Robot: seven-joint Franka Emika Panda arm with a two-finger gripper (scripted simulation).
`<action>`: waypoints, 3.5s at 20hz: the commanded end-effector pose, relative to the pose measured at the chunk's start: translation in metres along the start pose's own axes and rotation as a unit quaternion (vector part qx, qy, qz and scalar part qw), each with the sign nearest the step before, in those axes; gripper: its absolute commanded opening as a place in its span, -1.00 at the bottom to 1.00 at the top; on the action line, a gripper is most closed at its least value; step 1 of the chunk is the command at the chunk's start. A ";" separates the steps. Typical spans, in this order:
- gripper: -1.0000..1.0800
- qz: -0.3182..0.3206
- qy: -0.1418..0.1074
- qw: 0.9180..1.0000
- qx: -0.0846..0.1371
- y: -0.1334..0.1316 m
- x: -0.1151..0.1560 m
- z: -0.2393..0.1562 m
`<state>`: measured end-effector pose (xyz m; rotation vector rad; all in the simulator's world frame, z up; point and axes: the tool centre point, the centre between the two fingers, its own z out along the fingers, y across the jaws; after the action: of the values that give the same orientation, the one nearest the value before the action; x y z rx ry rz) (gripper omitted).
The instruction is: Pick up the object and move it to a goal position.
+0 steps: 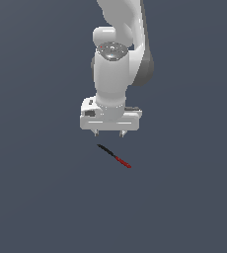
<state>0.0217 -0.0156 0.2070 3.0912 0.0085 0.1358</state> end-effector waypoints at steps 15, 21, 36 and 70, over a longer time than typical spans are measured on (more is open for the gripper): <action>0.92 0.002 0.001 1.000 -0.005 0.020 -0.002 -0.002; 0.92 -0.014 -0.001 1.000 -0.006 0.019 -0.002 0.003; 0.92 -0.164 -0.017 0.986 0.001 0.008 -0.005 0.054; 0.92 -0.435 -0.029 0.899 0.040 -0.020 -0.024 0.149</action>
<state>0.0114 -0.0025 0.0572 2.8239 1.3750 0.0001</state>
